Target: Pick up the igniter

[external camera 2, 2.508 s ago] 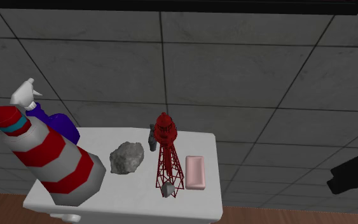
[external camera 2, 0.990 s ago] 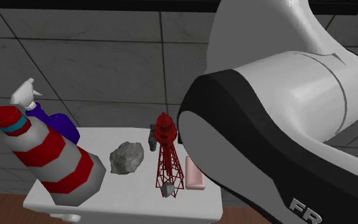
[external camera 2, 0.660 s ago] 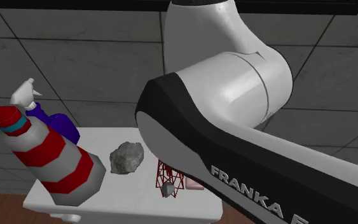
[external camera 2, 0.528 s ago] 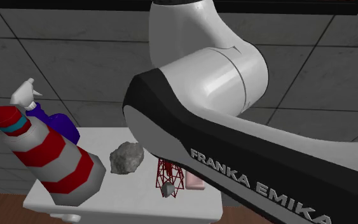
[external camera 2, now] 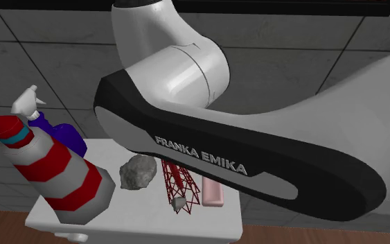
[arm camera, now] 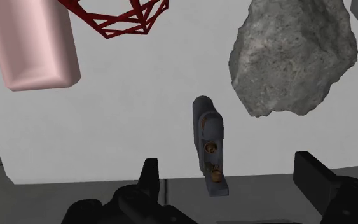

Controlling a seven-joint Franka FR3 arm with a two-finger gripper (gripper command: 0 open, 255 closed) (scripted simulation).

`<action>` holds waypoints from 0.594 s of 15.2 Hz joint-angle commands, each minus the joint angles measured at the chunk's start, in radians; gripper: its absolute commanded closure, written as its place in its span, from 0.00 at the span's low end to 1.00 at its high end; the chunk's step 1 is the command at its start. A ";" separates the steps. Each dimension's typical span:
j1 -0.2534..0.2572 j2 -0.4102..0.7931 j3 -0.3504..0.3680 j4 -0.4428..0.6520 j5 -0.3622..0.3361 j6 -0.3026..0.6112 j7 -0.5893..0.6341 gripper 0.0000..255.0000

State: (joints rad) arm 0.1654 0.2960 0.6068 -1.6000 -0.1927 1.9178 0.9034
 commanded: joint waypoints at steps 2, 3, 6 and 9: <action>0.001 0.026 -0.007 -0.043 -0.013 0.037 0.007 0.00; 0.002 0.029 -0.009 -0.053 -0.015 0.050 0.008 0.00; 0.006 0.036 -0.016 -0.077 -0.020 0.081 0.012 0.00; -0.007 -0.006 -0.014 -0.136 0.003 0.104 0.005 1.00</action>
State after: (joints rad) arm 0.1589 0.2310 0.5963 -1.6797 -0.1848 1.9994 0.9041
